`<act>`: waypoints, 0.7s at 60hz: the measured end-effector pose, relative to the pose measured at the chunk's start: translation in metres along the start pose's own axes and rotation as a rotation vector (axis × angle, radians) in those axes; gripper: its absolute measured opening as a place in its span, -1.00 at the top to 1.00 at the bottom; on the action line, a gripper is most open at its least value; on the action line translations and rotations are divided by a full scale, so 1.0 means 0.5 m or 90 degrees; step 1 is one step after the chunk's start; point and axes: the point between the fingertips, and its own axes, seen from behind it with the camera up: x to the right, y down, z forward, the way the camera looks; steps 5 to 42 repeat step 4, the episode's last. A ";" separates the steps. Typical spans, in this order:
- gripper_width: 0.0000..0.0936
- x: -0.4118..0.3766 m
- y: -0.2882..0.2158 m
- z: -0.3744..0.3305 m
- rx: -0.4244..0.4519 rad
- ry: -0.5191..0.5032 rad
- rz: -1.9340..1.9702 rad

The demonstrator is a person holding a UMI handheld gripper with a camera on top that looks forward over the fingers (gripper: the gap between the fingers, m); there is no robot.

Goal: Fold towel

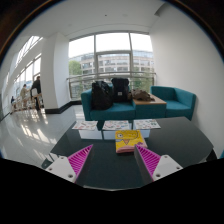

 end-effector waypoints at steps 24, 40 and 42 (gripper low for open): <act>-0.76 -0.003 0.005 -0.003 -0.005 -0.001 -0.005; -0.76 -0.003 0.005 -0.003 -0.005 -0.001 -0.005; -0.76 -0.003 0.005 -0.003 -0.005 -0.001 -0.005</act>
